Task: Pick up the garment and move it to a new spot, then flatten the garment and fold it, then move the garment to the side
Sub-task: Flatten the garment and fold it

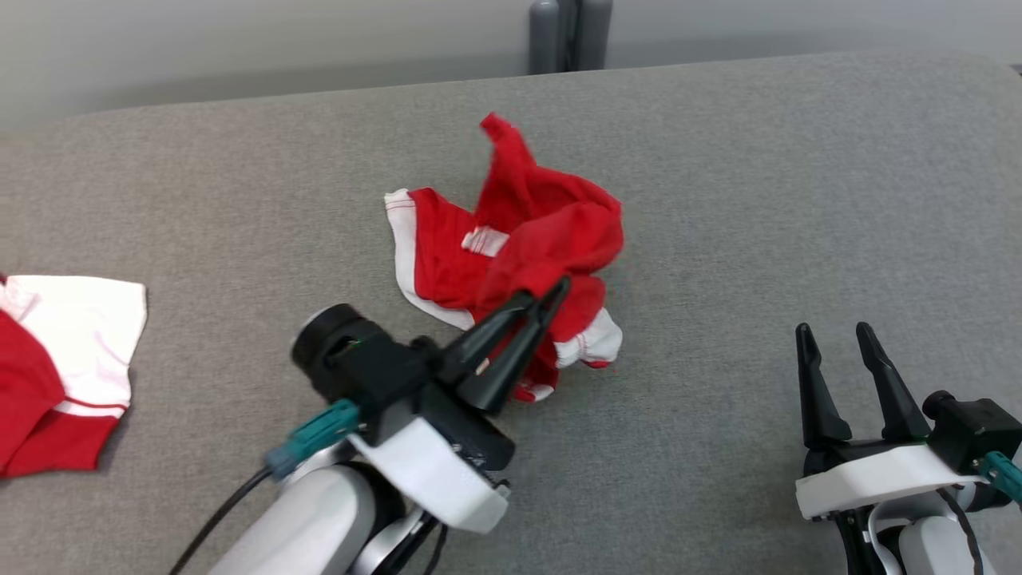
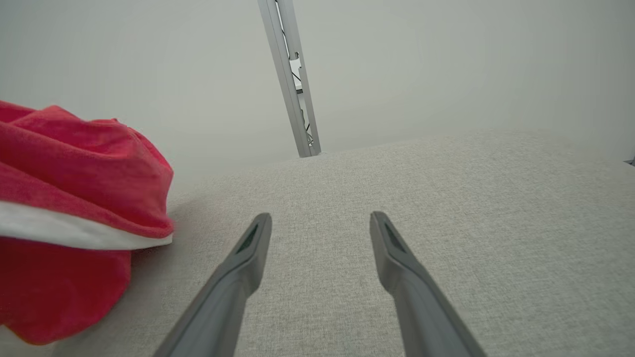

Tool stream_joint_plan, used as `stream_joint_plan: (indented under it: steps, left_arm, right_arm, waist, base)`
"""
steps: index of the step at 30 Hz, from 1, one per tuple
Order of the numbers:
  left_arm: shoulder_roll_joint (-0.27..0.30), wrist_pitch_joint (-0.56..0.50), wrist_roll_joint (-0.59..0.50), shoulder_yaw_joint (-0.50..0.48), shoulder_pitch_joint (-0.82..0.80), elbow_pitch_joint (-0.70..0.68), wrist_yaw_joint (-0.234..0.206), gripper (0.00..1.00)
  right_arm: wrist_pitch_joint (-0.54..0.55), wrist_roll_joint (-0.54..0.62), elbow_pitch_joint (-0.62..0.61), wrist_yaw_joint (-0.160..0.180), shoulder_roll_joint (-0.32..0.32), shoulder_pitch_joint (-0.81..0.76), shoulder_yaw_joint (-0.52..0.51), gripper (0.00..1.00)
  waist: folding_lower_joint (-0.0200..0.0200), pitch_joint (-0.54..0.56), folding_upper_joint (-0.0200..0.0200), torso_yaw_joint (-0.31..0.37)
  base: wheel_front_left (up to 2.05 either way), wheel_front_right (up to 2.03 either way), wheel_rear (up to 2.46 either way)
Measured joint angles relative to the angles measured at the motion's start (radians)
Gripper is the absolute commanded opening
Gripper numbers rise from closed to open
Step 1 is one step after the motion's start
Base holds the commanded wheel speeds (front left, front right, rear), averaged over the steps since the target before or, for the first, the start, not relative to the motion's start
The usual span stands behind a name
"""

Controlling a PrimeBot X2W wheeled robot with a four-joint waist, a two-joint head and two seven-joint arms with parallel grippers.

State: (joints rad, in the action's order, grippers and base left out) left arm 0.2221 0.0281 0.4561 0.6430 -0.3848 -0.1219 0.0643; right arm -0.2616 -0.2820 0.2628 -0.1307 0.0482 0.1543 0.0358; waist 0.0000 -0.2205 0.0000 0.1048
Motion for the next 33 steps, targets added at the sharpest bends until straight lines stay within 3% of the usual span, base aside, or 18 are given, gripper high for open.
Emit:
stream_joint_plan:
  steps: [7,12,16,23,24,25,26,33]
  left_arm:
    - [0.063,0.014,0.043,-0.132,0.134,-0.138,-0.124,0.00]
    - [0.100,0.024,0.103,-0.235,0.242,-0.120,-0.194,0.00]
    - [0.103,0.055,0.157,-0.282,0.280,-0.016,-0.196,0.00]
    - [0.071,0.119,0.207,-0.289,0.263,0.255,-0.127,0.00]
    - [0.067,0.123,0.210,-0.288,0.256,0.281,-0.122,0.15]
    - [0.066,0.129,0.203,-0.283,0.250,0.305,-0.121,0.45]
    - [0.064,0.138,0.198,-0.281,0.247,0.324,-0.119,1.00]
    - [0.050,0.216,0.121,-0.305,0.229,0.358,-0.179,1.00]
  right_arm:
    - [0.000,0.000,-0.012,0.000,0.000,-0.001,-0.015,1.00]
    - [0.000,0.003,-0.016,0.000,0.000,0.000,-0.016,1.00]
    - [0.000,0.006,-0.015,0.000,0.000,0.008,-0.014,1.00]
    - [0.000,0.012,-0.003,0.000,0.000,0.022,-0.004,1.00]
    - [0.000,0.012,-0.001,0.000,0.000,0.022,-0.003,1.00]
    - [0.000,0.013,0.000,0.000,0.000,0.023,-0.003,1.00]
    - [0.000,0.013,0.001,0.000,0.000,0.023,-0.005,1.00]
    - [0.000,0.028,-0.002,0.000,0.000,0.019,-0.019,1.00]
  waist:
    - [0.0000,0.001,0.0000,-0.043]
    - [0.0000,-0.012,0.0000,-0.065]
    - [0.0000,-0.026,0.0000,-0.077]
    - [0.0000,-0.034,0.0000,-0.078]
    - [0.0000,-0.032,0.0000,-0.077]
    - [0.0000,-0.031,0.0000,-0.075]
    - [0.0000,-0.028,0.0000,-0.074]
    - [0.0000,0.000,0.0000,-0.073]
  base:
    - [0.00,0.00,0.00]
    - [0.00,0.00,0.00]
    - [0.00,0.00,0.00]
    - [0.00,0.00,0.00]
    - [0.00,0.00,0.00]
    - [0.00,0.00,0.00]
    - [0.00,0.00,0.00]
    - [0.00,0.00,0.00]
